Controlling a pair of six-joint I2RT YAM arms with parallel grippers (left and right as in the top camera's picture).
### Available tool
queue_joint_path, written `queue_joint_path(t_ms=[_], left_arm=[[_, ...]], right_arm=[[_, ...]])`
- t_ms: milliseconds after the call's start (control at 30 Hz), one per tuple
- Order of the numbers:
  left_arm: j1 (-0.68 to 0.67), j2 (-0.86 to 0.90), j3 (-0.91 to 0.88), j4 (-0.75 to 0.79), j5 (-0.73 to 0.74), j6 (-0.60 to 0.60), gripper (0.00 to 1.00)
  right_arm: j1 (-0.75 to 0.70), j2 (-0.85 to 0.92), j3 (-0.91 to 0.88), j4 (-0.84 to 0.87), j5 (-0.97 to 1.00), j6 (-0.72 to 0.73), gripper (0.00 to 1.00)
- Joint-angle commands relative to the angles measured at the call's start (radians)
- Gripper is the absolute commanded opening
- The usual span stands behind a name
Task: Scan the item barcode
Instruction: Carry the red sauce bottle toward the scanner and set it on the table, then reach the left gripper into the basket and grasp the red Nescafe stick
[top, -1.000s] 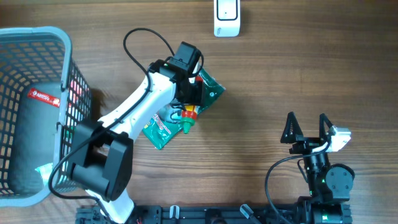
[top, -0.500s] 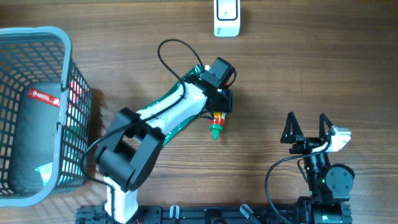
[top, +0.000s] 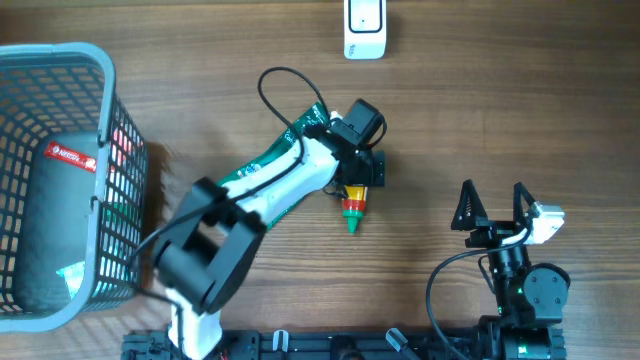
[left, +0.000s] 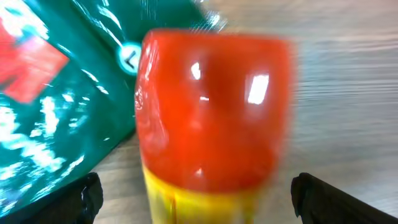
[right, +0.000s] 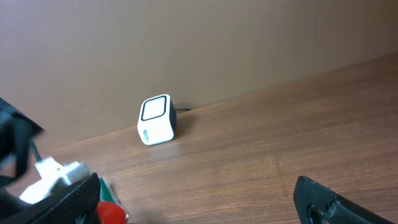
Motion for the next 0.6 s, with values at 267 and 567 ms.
queue_joint_path(t_ms=[267,567], left_arm=[[0.027,-0.472,0.007,-0.021,-0.296,0.119,1.0],[0.202,-0.743,0.008,-0.008,-0.319,0.248,1.0]], right_arm=[[0.006,-0.011,-0.001,0.003,0.015,0.004,1.0],[0.006,-0.011,-0.001,0.003,0.015,0.005,1.0]])
